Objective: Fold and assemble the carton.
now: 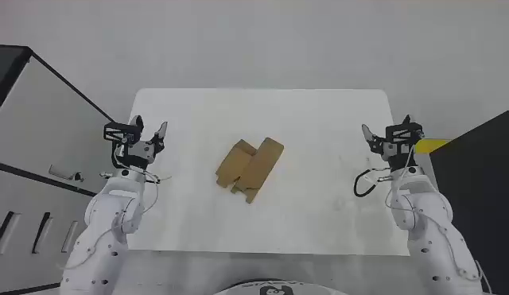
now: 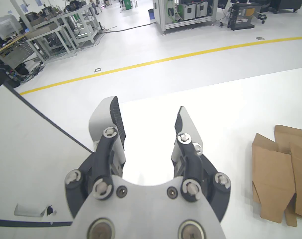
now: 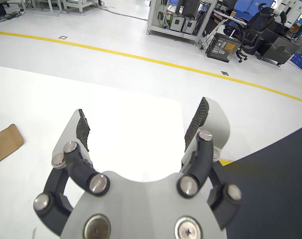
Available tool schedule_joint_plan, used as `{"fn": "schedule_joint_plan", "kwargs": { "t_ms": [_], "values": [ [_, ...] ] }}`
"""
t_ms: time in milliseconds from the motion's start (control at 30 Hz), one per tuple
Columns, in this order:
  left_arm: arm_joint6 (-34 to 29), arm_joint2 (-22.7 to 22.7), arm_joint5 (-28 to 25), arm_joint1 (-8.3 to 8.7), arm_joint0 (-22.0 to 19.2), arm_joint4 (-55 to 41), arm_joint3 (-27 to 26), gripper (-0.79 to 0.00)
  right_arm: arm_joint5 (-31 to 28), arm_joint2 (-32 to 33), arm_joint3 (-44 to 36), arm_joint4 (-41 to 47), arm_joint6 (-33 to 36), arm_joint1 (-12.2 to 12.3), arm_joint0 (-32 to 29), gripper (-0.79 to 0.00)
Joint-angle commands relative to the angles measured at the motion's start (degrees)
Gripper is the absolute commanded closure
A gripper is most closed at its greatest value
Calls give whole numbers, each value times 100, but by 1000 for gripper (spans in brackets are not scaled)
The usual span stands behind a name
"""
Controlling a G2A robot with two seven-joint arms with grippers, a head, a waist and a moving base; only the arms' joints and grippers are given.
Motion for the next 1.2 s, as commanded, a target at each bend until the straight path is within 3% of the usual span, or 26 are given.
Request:
{"fn": "schedule_joint_plan", "kwargs": {
  "t_ms": [0, 433, 500, 600, 933, 1067, 1167],
  "values": [
    [-149, 110, -153, -6, 53, -9, -142, -785, 0, 0, 0, 0, 0, 0, 0, -785],
    [-474, 294, -529, -3, 100, 58, -322, -785, 0, 0, 0, 0, 0, 0, 0, -785],
    [-926, 313, -946, 11, 172, -229, -399, -785, 0, 0, 0, 0, 0, 0, 0, -785],
    [-2127, 320, -1540, 45, 238, -739, -718, -785, 0, 0, 0, 0, 0, 0, 0, -785],
    [-2011, 324, -1553, 42, 238, -803, -713, -785, 0, 0, 0, 0, 0, 0, 0, -785],
    [-2376, 470, -1886, 32, 399, -1769, -520, -785, 0, 0, 0, 0, 0, 0, 0, -785],
    [-2880, 573, -1703, -5, 490, -3288, -354, -785, 0, 0, 0, 0, 0, 0, 0, -785]
  ]
}}
